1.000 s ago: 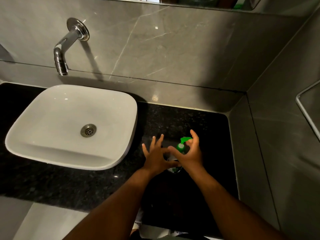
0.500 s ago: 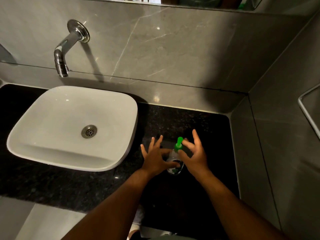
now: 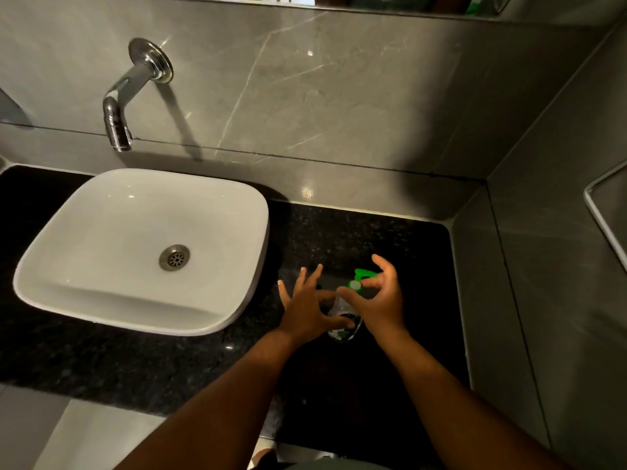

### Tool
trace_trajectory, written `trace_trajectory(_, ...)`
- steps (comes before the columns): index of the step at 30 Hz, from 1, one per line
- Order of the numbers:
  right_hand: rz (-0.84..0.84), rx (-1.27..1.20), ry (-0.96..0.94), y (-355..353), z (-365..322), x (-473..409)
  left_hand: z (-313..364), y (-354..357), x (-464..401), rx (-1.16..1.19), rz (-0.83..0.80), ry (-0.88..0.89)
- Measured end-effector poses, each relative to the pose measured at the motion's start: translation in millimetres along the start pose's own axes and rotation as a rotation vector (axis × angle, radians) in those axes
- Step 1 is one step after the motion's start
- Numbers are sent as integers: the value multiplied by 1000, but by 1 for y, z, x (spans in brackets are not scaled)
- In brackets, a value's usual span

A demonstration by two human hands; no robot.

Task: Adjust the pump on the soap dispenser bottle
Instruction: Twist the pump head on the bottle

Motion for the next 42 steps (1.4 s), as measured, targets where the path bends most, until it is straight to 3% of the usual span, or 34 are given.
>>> trace_trajectory(3,26,-8,-1,4,-5,3,5,-1,1,3,5,4)
trace_trajectory(8,-94,-124,64,7,7,5,-1,-5,-3,-35,1,-24)
trace_trajectory(14,9,21,-23,6,-5,3,3,-5,1,-37,-8,-10)
trace_trajectory(21,-119,-115,53,14,7,3,1,-7,-2,-44,-7,-15)
trace_trajectory(27,1,60,14,4,0,6,8,-5,0,-51,4,21)
trace_trajectory(32,-107,-82,53,12,11,9,5,-6,0,-25,0,-29)
trace_trajectory(38,47,26,17,0,7,10,12,-3,3,-82,-7,16)
trace_trajectory(42,-14,-75,51,8,7,12,5,-4,2,-41,8,-34)
Point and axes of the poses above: each hand's wrist, its own x-axis away from the middle knuckle, its own y-axis out of the palm, z = x × y, the point moved 8 cm from there along -x, towards the middle knuckle, and after that the axes turned 6 degrees about -y, right-handed, at the moved point
